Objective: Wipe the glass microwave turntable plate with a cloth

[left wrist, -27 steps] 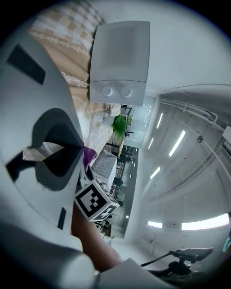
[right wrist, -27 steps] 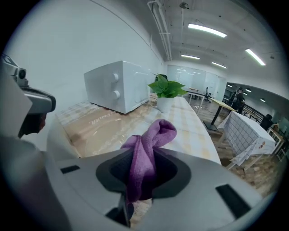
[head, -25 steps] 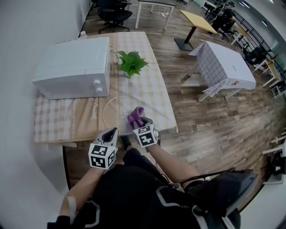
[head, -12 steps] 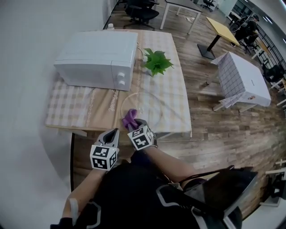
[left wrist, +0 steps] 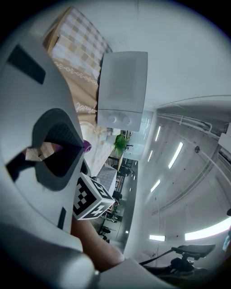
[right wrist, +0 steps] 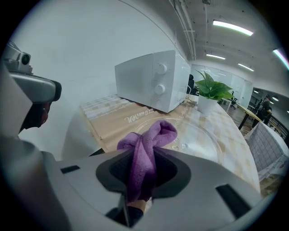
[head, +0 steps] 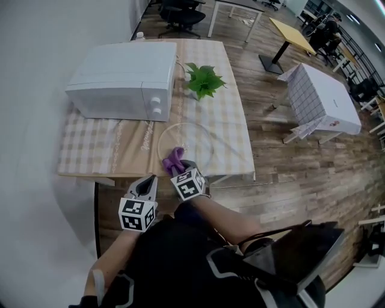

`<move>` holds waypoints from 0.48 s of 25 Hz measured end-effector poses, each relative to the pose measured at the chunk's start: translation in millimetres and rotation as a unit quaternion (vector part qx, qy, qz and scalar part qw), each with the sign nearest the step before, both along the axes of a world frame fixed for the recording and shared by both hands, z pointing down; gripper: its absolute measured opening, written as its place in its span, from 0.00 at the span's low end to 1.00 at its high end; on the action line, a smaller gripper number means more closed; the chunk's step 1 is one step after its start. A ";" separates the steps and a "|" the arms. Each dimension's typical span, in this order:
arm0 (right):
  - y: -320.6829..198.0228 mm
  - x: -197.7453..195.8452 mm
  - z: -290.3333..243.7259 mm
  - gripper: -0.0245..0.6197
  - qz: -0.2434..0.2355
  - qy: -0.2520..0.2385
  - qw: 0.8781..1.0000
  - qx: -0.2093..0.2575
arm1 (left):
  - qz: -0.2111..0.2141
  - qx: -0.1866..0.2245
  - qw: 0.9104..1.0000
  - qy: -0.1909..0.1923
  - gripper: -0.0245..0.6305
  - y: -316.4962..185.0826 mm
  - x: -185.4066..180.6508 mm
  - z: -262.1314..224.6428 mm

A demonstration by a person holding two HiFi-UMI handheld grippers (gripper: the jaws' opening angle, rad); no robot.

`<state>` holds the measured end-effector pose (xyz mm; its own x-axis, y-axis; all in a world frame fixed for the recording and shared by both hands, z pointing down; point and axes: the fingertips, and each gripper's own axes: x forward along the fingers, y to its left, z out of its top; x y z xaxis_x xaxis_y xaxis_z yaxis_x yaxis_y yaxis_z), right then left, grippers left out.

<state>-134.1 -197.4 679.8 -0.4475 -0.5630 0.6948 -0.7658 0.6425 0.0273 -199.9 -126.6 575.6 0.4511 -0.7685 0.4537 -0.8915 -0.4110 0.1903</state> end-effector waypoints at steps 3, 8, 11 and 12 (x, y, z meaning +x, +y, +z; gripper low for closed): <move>-0.7 12.3 3.7 0.19 0.012 0.002 1.000 -0.001 | 0.010 -0.004 1.000 0.000 0.04 -1.4 7.4 2.9; -4.7 28.4 3.6 0.20 0.033 0.003 0.999 0.000 | 0.028 -0.008 1.000 -0.003 0.04 -4.5 19.8 5.3; -4.7 39.8 3.8 0.20 0.043 0.006 0.999 -0.001 | 0.038 -0.005 0.999 -0.001 0.04 -6.4 28.7 3.5; -5.3 44.2 3.8 0.20 0.047 0.007 0.999 0.000 | 0.042 -0.005 0.999 0.000 0.04 -7.4 31.6 3.4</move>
